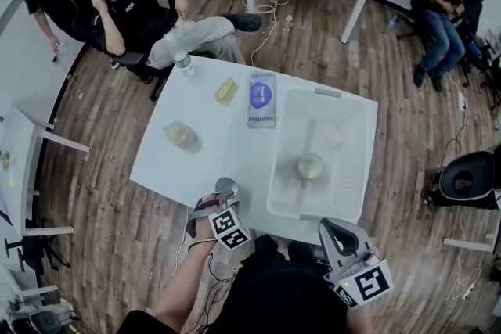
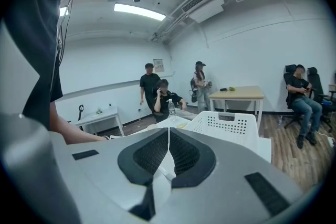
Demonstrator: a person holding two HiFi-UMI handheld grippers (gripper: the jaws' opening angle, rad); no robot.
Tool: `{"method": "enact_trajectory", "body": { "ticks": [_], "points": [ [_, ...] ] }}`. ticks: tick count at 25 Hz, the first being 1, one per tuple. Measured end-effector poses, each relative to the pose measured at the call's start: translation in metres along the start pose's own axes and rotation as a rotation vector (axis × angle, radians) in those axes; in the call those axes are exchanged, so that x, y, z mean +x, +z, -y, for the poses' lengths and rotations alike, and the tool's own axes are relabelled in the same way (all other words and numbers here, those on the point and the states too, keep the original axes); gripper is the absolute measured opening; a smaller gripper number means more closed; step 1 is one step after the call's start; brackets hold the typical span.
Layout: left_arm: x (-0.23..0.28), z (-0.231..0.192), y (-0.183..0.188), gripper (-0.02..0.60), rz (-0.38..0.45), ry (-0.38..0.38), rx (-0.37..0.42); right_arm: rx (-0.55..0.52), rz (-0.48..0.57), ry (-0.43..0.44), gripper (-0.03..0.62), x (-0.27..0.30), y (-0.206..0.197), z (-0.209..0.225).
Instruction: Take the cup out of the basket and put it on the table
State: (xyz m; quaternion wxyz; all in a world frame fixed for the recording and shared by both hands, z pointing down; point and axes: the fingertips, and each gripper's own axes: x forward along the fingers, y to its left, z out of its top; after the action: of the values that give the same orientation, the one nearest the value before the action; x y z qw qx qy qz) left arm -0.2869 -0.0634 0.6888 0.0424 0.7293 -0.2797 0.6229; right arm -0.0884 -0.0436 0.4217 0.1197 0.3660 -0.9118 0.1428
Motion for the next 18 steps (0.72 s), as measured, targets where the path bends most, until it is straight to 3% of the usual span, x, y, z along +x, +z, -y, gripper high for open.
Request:
{"method": "enact_trajectory", "body": {
  "ticks": [5,8,13,18],
  "points": [
    [-0.013,-0.006,0.004,0.135,0.02,0.027,-0.018,0.003,0.007,0.002,0.026,-0.004,-0.001,-0.002],
    [-0.03,-0.012,0.014,0.133,0.079,0.058,-0.061,0.003,0.018,0.006,0.026,-0.006,-0.002,-0.003],
    [-0.081,-0.034,0.04,0.081,0.251,0.114,-0.257,0.002,0.041,0.032,0.026,-0.011,0.002,-0.003],
    [-0.148,-0.043,0.084,0.02,0.502,0.156,-0.413,0.002,0.079,0.046,0.026,-0.021,0.005,0.003]
  ]
}}
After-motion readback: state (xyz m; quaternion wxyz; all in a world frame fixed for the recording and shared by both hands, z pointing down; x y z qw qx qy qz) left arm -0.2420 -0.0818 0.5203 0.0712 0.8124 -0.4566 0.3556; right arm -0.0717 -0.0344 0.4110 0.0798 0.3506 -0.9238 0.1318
